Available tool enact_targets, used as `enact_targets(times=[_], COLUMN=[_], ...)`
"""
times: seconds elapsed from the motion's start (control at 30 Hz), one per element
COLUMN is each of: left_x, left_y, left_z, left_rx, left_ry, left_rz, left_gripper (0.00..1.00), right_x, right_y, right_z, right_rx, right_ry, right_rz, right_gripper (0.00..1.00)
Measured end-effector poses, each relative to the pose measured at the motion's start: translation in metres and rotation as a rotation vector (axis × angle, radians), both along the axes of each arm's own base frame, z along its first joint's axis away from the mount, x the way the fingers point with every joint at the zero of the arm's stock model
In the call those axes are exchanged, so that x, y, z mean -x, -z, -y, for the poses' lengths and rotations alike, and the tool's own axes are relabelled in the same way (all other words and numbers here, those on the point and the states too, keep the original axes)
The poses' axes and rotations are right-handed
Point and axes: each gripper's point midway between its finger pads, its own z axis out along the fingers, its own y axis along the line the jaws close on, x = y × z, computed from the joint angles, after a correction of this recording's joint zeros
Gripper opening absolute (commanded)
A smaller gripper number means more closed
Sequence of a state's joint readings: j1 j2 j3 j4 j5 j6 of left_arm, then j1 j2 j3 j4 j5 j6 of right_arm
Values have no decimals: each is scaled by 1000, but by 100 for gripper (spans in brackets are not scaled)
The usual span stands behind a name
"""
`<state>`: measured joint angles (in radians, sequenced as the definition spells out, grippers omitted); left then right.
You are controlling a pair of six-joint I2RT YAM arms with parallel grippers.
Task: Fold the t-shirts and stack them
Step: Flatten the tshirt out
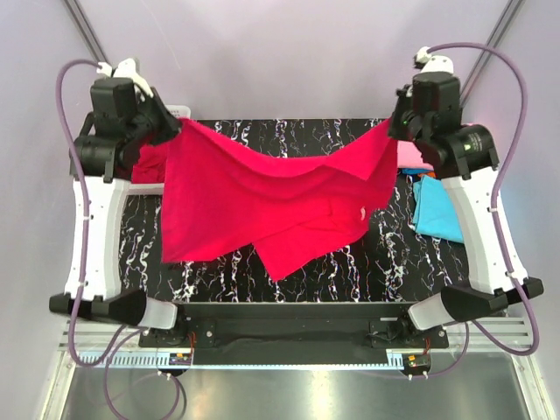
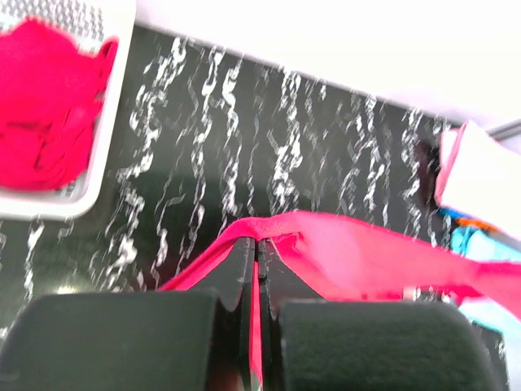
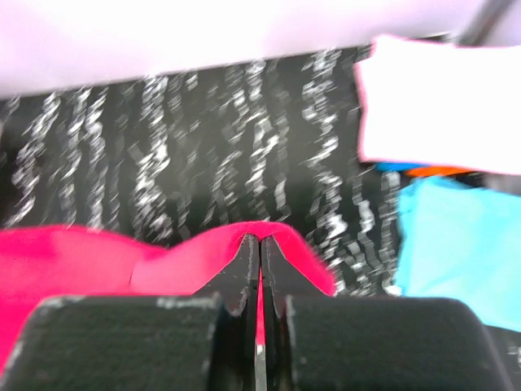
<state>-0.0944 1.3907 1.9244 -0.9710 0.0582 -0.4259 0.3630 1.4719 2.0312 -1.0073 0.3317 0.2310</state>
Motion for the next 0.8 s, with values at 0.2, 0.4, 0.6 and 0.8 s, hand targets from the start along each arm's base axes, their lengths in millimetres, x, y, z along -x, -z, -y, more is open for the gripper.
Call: enact_targets(times=[0.2, 0.4, 0.6, 0.8], left_x=[-67, -137, -154, -132], left_y=[15, 65, 99, 76], left_z=[5, 6, 0, -3], left_rx=[-2, 2, 30, 20], left_ry=[-6, -12, -14, -10], left_rz=[-52, -156, -241, -201], left_gripper=[0, 0, 0, 0], right_x=[-57, -140, -158, -115], right_y=[26, 61, 37, 8], right_z=[26, 25, 25, 32], right_rx=[16, -21, -53, -43], right_ry=[21, -38, -85, -104], right_rz=[-56, -112, -48, -19], right_gripper=[0, 0, 0, 0])
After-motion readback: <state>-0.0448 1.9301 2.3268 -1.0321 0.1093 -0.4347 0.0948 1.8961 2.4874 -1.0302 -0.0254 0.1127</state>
